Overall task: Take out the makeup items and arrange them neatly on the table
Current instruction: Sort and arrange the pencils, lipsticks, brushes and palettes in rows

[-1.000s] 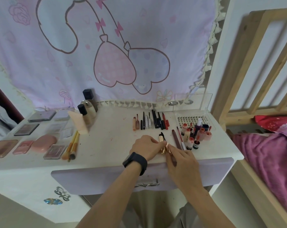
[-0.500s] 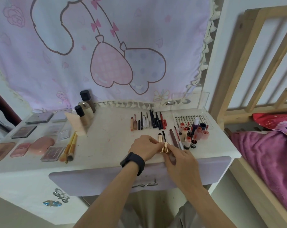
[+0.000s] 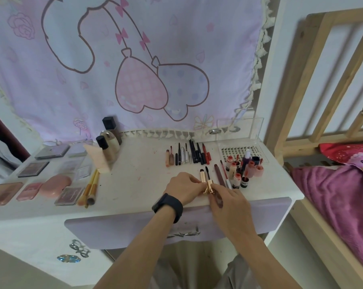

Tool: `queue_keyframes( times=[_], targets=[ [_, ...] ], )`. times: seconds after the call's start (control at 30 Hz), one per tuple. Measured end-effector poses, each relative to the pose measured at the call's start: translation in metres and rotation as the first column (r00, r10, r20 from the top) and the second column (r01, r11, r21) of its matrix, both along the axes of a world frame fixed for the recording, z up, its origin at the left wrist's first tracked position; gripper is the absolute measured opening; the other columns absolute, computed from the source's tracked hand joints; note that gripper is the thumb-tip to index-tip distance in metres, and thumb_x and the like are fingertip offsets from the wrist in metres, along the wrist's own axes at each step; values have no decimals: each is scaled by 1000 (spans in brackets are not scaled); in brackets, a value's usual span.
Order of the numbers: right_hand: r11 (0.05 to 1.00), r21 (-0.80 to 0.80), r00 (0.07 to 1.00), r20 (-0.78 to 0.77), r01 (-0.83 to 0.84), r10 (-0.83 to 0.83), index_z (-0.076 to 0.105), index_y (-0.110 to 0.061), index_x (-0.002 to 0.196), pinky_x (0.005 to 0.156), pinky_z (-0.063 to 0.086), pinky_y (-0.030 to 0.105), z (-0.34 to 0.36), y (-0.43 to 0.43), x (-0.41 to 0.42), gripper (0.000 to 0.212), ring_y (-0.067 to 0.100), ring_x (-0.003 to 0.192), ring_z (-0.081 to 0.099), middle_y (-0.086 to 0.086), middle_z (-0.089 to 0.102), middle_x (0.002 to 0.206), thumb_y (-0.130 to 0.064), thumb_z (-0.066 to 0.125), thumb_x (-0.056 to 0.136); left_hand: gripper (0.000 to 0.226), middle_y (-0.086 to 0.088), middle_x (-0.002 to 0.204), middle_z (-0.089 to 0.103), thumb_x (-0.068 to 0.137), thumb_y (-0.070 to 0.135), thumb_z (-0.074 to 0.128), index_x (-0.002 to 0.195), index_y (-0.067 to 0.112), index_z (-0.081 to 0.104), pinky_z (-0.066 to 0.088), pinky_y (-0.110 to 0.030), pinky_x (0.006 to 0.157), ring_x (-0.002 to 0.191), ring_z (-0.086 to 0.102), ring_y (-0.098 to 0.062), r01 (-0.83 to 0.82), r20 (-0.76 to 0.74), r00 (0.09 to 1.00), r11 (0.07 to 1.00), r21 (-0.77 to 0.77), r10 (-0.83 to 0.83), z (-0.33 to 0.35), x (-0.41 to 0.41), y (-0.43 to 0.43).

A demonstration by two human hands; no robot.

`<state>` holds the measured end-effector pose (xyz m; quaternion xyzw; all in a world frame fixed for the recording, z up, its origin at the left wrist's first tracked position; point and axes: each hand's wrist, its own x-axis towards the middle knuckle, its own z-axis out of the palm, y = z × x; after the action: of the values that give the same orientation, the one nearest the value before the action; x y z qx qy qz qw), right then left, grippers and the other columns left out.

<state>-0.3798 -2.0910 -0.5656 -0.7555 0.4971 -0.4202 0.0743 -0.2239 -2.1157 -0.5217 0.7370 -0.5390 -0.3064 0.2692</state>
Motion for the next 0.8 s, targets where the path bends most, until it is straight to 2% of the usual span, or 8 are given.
queue_keyframes(
  times=[0.2, 0.43, 0.57, 0.8],
  targets=[
    [1000, 11, 1000, 1, 5, -5, 75, -9, 110, 67, 46, 26, -1, 0, -1, 27, 19, 74, 62, 2, 75, 88, -10, 80, 84, 18, 7, 77, 74, 77, 49, 69, 70, 33, 68, 61, -38, 79, 79, 70, -14, -6, -1, 1000, 1000, 2, 6, 3, -4, 1],
    [999, 49, 1000, -4, -5, 5, 72, -10, 118, 68, 45, 27, 0, -1, -4, 29, 16, 76, 56, 2, 75, 92, -12, 76, 89, 19, 8, 78, 75, 82, 48, 66, 71, 32, 69, 60, -37, 79, 75, 70, -15, -5, 25, 1000, 1000, 3, 5, 2, -2, 6],
    [998, 56, 1000, -24, -7, 9, 72, -10, 117, 71, 46, 28, 1, 1, -5, 27, 22, 81, 63, 4, 75, 97, -12, 74, 90, 15, 10, 80, 74, 84, 46, 66, 78, 32, 70, 59, -34, 80, 76, 68, -12, 6, 24, 1000, 1000, 8, -6, 2, 1, 10],
    [997, 81, 999, -34, -19, 22, 70, -6, 120, 80, 55, 40, 4, 3, -4, 30, 28, 94, 67, 9, 74, 110, -9, 74, 90, 16, 10, 87, 73, 87, 46, 66, 93, 31, 71, 59, -33, 83, 81, 67, -10, 41, 8, 999, 999, -5, -41, 3, 5, 15]
  ],
)
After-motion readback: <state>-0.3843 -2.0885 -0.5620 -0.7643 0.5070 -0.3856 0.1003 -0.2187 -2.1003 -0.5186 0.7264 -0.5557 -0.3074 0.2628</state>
